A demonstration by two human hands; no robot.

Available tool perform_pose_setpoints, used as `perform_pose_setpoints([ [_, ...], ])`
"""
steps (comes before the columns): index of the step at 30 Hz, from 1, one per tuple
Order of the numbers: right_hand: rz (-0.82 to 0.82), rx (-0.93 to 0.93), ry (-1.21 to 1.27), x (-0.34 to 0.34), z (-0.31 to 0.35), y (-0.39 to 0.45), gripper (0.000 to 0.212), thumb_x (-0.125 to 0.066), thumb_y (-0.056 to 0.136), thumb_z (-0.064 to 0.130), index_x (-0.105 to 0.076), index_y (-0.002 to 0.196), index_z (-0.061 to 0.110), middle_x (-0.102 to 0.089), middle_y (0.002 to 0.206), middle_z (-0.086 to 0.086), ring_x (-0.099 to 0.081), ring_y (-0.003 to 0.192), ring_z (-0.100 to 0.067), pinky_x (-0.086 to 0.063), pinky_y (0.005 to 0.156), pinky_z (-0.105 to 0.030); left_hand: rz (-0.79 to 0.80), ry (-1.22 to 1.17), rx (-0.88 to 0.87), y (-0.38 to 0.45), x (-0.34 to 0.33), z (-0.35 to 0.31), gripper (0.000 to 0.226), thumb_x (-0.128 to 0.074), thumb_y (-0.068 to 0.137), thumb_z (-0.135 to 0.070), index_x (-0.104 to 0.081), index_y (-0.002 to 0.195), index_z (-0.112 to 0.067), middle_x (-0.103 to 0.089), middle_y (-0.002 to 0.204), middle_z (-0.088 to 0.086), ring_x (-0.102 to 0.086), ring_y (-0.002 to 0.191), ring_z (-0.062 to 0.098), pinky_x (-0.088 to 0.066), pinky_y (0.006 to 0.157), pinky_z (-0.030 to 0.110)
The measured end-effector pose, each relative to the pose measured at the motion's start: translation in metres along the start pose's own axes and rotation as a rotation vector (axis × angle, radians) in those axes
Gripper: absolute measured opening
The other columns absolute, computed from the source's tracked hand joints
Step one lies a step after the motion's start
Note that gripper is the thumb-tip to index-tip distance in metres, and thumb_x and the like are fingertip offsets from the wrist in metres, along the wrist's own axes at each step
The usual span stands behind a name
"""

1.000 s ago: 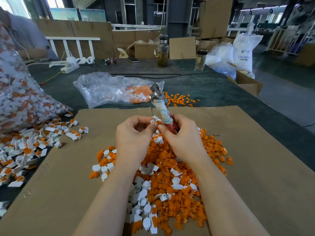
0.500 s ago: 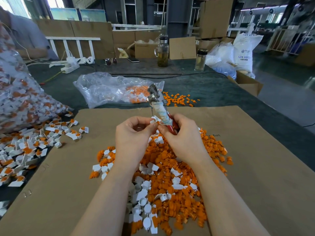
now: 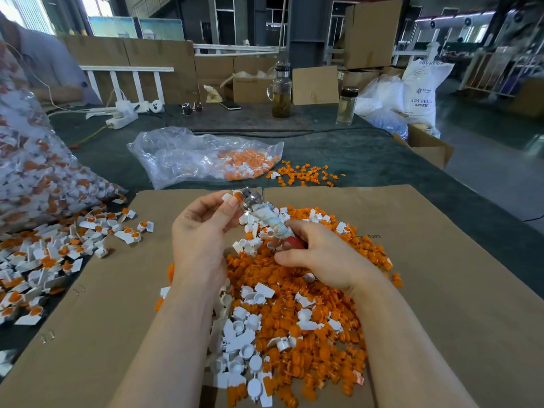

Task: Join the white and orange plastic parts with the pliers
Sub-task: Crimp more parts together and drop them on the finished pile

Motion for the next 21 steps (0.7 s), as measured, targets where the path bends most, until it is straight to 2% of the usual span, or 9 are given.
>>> perform_pose_setpoints([
  [2, 0.022, -0.004, 0.005, -0.002, 0.001, -0.001, 0.05, -0.068, 0.089, 0.024, -0.05, 0.135, 0.015, -0.061, 0.118, 0.006, -0.06, 0.108, -0.012, -0.048, 0.095, -0.031, 0.007, -0.002, 0.004, 0.0, 0.0, 0.0, 0.023, -0.075, 0.064, -0.019, -0.071, 0.086, -0.013, -0.074, 0.076, -0.003, -0.07, 0.073, 0.01, -0.056, 0.076, 0.027],
  [7, 0.003, 0.041, -0.031, -0.002, 0.009, -0.002, 0.02, -0.065, 0.088, 0.017, -0.065, 0.108, 0.015, -0.067, 0.101, -0.008, -0.064, 0.091, -0.027, -0.051, 0.087, -0.049, 0.027, 0.003, 0.003, 0.001, -0.002, -0.001, 0.022, -0.074, 0.065, -0.018, -0.07, 0.086, -0.013, -0.074, 0.074, -0.004, -0.068, 0.07, 0.008, -0.056, 0.071, 0.023],
  [9, -0.005, 0.057, -0.021, -0.002, 0.011, -0.002, 0.014, -0.063, 0.088, 0.01, -0.067, 0.1, 0.017, -0.069, 0.092, 0.001, -0.063, 0.079, -0.028, -0.051, 0.077, -0.046, 0.024, -0.004, 0.008, 0.001, -0.001, 0.0, 0.021, -0.074, 0.065, -0.017, -0.07, 0.086, -0.013, -0.074, 0.074, -0.004, -0.068, 0.07, 0.007, -0.057, 0.07, 0.022],
  [10, -0.004, 0.063, -0.013, -0.002, 0.011, -0.002, 0.014, -0.062, 0.088, 0.007, -0.067, 0.096, 0.017, -0.068, 0.084, 0.01, -0.06, 0.07, -0.023, -0.05, 0.068, -0.042, 0.022, -0.012, 0.01, 0.001, -0.001, 0.001, 0.021, -0.074, 0.066, -0.017, -0.07, 0.086, -0.012, -0.074, 0.073, -0.004, -0.068, 0.069, 0.007, -0.057, 0.069, 0.022],
  [12, 0.008, 0.066, -0.018, -0.004, 0.011, -0.002, 0.017, -0.059, 0.087, 0.004, -0.066, 0.09, 0.018, -0.064, 0.073, 0.015, -0.051, 0.057, -0.012, -0.043, 0.055, -0.033, 0.017, -0.021, 0.01, 0.001, -0.002, 0.001, 0.017, -0.074, 0.069, -0.014, -0.07, 0.086, -0.012, -0.074, 0.073, -0.004, -0.068, 0.068, 0.007, -0.056, 0.067, 0.02],
  [14, 0.007, 0.064, -0.02, -0.005, 0.009, -0.001, 0.017, -0.057, 0.087, 0.002, -0.066, 0.089, 0.016, -0.064, 0.075, 0.01, -0.047, 0.052, -0.009, -0.04, 0.051, -0.029, 0.01, -0.021, 0.013, 0.001, -0.002, 0.002, 0.011, -0.073, 0.075, -0.009, -0.07, 0.085, -0.012, -0.073, 0.072, -0.005, -0.068, 0.067, 0.007, -0.056, 0.067, 0.021],
  [17, -0.013, 0.069, -0.04, -0.004, 0.007, 0.0, 0.017, -0.054, 0.087, 0.001, -0.067, 0.089, 0.011, -0.063, 0.065, 0.02, -0.044, 0.047, -0.005, -0.038, 0.048, -0.024, 0.004, -0.024, 0.013, 0.001, -0.002, 0.003, 0.01, -0.07, 0.08, -0.003, -0.069, 0.083, -0.013, -0.072, 0.069, -0.006, -0.066, 0.066, 0.007, -0.055, 0.069, 0.022],
  [21, -0.026, 0.055, -0.075, -0.005, 0.006, 0.001, 0.017, -0.055, 0.088, 0.004, -0.068, 0.086, 0.015, -0.06, 0.068, 0.003, -0.046, 0.048, -0.006, -0.039, 0.05, -0.028, 0.005, -0.05, 0.056, 0.0, -0.002, 0.004, 0.011, -0.072, 0.074, -0.007, -0.069, 0.083, -0.012, -0.073, 0.07, -0.005, -0.068, 0.066, 0.006, -0.057, 0.072, 0.022],
])
Point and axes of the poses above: each hand's wrist, its own y-axis towards the middle knuckle, its own x-axis out of the back of the hand, z = x × y, the point moved 8 cm from there along y, towards the middle knuckle
